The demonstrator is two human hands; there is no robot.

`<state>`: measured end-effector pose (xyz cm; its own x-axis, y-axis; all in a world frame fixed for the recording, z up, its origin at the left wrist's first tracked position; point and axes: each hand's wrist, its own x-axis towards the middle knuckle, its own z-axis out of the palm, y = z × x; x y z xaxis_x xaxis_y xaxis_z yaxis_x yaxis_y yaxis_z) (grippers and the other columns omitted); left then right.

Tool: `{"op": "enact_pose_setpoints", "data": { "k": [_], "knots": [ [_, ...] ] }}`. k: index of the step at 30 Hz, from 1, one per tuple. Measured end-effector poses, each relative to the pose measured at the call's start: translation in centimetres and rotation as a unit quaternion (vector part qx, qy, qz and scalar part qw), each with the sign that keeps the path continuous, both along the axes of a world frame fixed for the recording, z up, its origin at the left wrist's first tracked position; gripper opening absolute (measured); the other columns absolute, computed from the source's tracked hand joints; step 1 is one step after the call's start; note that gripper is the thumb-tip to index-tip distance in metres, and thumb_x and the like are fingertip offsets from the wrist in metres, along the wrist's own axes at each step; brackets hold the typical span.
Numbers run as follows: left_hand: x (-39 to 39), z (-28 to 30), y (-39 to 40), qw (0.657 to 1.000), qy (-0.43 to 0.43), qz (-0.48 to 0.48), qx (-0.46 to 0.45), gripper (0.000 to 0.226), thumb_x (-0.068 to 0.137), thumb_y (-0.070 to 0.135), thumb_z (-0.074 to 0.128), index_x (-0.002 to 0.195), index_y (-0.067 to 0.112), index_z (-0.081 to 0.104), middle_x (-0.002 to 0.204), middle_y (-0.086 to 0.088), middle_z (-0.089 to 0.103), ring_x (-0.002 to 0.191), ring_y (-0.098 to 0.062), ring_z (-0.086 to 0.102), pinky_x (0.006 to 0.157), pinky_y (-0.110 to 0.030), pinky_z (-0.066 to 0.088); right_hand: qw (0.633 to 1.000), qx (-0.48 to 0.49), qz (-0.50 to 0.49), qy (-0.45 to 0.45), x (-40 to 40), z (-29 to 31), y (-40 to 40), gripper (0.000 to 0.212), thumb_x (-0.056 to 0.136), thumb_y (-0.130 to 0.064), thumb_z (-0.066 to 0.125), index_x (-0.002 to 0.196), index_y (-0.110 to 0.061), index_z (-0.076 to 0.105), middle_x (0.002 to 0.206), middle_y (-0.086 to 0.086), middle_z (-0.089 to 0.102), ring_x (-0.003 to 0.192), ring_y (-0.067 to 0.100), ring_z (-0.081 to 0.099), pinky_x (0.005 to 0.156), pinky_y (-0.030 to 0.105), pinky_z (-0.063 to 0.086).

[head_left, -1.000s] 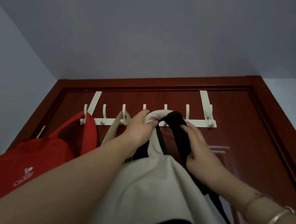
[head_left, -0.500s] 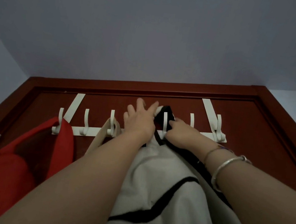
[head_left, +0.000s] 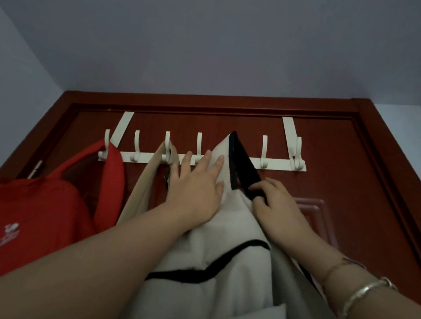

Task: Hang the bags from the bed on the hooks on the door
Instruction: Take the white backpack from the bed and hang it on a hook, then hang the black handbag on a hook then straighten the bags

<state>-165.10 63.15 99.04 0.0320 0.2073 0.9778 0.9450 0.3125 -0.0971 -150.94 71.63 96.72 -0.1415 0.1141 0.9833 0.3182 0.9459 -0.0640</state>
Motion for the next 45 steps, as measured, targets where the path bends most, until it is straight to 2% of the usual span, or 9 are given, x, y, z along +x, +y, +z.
{"op": "enact_pose_setpoints", "data": {
  "k": [5, 10, 16, 22, 26, 30, 32, 40, 45],
  "knots": [
    [2.3, -3.2, -4.6, 0.999, -0.043, -0.006, -0.025, 0.058, 0.094, 0.041, 0.032, 0.149, 0.034, 0.014, 0.161, 0.004, 0.008, 0.146, -0.032, -0.004, 0.117, -0.051, -0.002, 1.000, 0.008, 0.014, -0.012, 2.4, -3.1, -2.1, 0.037, 0.089, -0.016, 0.043, 0.125, -0.016, 0.052, 0.150, 0.005, 0.031, 0.139, 0.019, 0.031, 0.108, 0.035, 0.031],
    [5.2, -6.6, -8.4, 0.995, -0.070, -0.057, -0.046, 0.054, 0.094, 0.041, 0.034, 0.147, 0.035, 0.021, 0.160, 0.004, 0.012, 0.147, -0.029, 0.001, 0.118, -0.049, 0.002, 0.999, -0.020, 0.031, -0.025, 5.3, -6.3, -5.6, 0.037, 0.088, -0.015, 0.047, 0.125, -0.017, 0.052, 0.145, 0.003, 0.037, 0.135, 0.019, 0.035, 0.105, 0.031, 0.033],
    [9.7, -12.8, -11.5, 0.976, -0.097, -0.174, -0.092, 0.048, 0.096, 0.040, 0.033, 0.143, 0.037, 0.029, 0.159, 0.005, 0.019, 0.145, -0.027, 0.009, 0.116, -0.044, 0.006, 0.996, -0.078, -0.023, -0.036, 11.6, -13.5, -11.2, 0.037, 0.086, -0.016, 0.047, 0.123, -0.019, 0.051, 0.137, -0.001, 0.041, 0.117, 0.007, 0.040, 0.089, 0.020, 0.028],
    [15.0, -20.7, -13.6, 0.933, -0.093, -0.309, -0.157, 0.045, 0.094, 0.035, 0.038, 0.139, 0.032, 0.039, 0.154, 0.004, 0.032, 0.140, -0.025, 0.022, 0.116, -0.040, 0.014, 0.979, -0.139, -0.145, -0.035, 17.9, -21.8, -17.6, 0.037, 0.085, -0.013, 0.049, 0.121, -0.018, 0.054, 0.130, -0.001, 0.047, 0.100, 0.011, 0.048, 0.070, 0.002, 0.025],
    [19.3, -26.5, -15.6, 0.888, -0.080, -0.390, -0.230, 0.042, 0.093, 0.033, 0.042, 0.135, 0.031, 0.045, 0.150, 0.004, 0.038, 0.138, -0.022, 0.029, 0.116, -0.042, 0.018, 0.958, -0.214, -0.184, -0.058, 23.5, -26.9, -23.6, 0.037, 0.085, -0.012, 0.047, 0.119, -0.023, 0.055, 0.129, -0.005, 0.047, 0.112, 0.014, 0.051, 0.079, 0.009, 0.028],
    [25.0, -31.0, -18.1, 0.841, -0.082, -0.456, -0.279, 0.038, 0.092, 0.029, 0.045, 0.130, 0.025, 0.053, 0.144, 0.002, 0.047, 0.132, -0.024, 0.041, 0.112, -0.041, 0.028, 0.929, -0.275, -0.236, -0.074, 29.8, -31.5, -29.6, 0.035, 0.089, -0.014, 0.045, 0.121, -0.027, 0.052, 0.130, -0.014, 0.042, 0.119, 0.014, 0.050, 0.081, 0.004, 0.031],
    [28.6, -33.1, -20.0, 0.804, -0.093, -0.499, -0.311, 0.037, 0.092, 0.025, 0.047, 0.127, 0.021, 0.055, 0.140, 0.001, 0.051, 0.130, -0.024, 0.044, 0.110, -0.040, 0.031, 0.913, -0.308, -0.259, -0.071, 33.0, -33.7, -32.9, 0.035, 0.089, -0.013, 0.046, 0.121, -0.026, 0.053, 0.138, -0.008, 0.043, 0.126, 0.011, 0.044, 0.093, 0.015, 0.030],
    [44.9, -41.9, -27.6, 0.640, -0.084, -0.634, -0.426, 0.030, 0.092, 0.022, 0.049, 0.119, 0.015, 0.061, 0.127, -0.003, 0.060, 0.122, -0.026, 0.052, 0.104, -0.040, 0.038, 0.835, -0.402, -0.377, 0.001, 46.9, -42.8, -47.5, 0.037, 0.085, -0.007, 0.049, 0.114, -0.027, 0.058, 0.138, -0.005, 0.047, 0.126, 0.012, 0.047, 0.106, 0.033, 0.036],
    [57.0, -47.0, -35.4, 0.543, -0.061, -0.677, -0.492, 0.025, 0.091, 0.020, 0.049, 0.111, 0.017, 0.064, 0.121, -0.001, 0.064, 0.111, -0.024, 0.059, 0.098, -0.038, 0.043, 0.748, -0.470, -0.466, 0.043, 57.2, -47.4, -60.0, 0.036, 0.084, -0.004, 0.050, 0.115, -0.021, 0.058, 0.124, 0.001, 0.054, 0.117, 0.018, 0.052, 0.100, 0.033, 0.041]
  ]
}}
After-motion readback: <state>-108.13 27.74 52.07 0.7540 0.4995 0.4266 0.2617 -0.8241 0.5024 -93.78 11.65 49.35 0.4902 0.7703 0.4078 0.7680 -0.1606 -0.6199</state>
